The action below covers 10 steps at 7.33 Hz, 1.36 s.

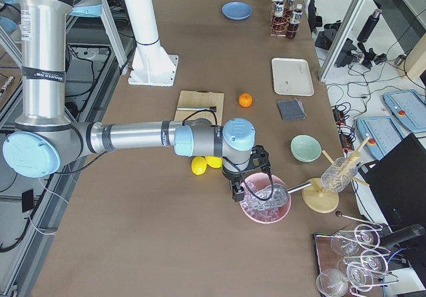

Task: Pick orange to plate

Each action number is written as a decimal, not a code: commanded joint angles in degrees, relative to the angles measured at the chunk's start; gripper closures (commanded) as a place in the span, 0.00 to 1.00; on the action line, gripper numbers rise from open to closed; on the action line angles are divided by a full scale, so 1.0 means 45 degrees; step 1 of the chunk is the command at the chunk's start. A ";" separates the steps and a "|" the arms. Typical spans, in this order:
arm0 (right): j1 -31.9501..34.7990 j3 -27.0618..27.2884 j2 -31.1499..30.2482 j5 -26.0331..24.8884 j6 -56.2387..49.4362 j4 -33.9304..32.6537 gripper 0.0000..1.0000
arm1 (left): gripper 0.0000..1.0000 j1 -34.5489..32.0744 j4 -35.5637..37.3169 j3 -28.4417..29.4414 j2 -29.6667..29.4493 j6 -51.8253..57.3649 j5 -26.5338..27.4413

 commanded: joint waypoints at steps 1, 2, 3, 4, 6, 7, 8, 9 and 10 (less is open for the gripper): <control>-0.0062 0.0204 0.0017 0.0196 -0.0146 0.0007 0.00 | 0.02 0.1290 -0.3345 0.1707 -0.0154 -0.2509 0.0023; -0.0198 0.0244 0.0017 0.0158 -0.0126 0.0007 0.00 | 0.02 0.1899 -0.5183 0.2895 -0.0580 -0.3666 0.0043; -0.0335 0.0225 0.0036 0.0138 -0.0107 0.0007 0.00 | 0.02 0.2485 -0.6323 0.3990 -0.1048 -0.4277 0.0120; -0.0375 0.0186 0.0037 0.0138 -0.0126 0.0026 0.00 | 0.02 0.2916 -0.7263 0.4697 -0.1381 -0.4980 0.0140; -0.0589 0.0244 0.0037 0.0138 -0.0126 0.0026 0.00 | 0.02 0.4126 -0.8264 0.4821 -0.1578 -0.6698 0.0663; -0.0687 0.0225 0.0056 0.0138 -0.0107 0.0026 0.00 | 0.02 0.4712 -0.8597 0.5014 -0.1696 -0.7053 0.1151; -0.0746 0.0244 0.0056 0.0138 -0.0048 0.0026 0.00 | 0.02 0.4833 -0.8929 0.5480 -0.1910 -0.7115 0.1214; -0.0746 0.0244 0.0056 0.0138 -0.0029 0.0026 0.00 | 0.03 0.4989 -0.9067 0.5833 -0.2067 -0.7116 0.1234; -0.0766 0.0225 0.0056 0.0138 -0.0009 0.0007 0.00 | 0.03 0.5107 -0.9069 0.5856 -0.2088 -0.7154 0.1215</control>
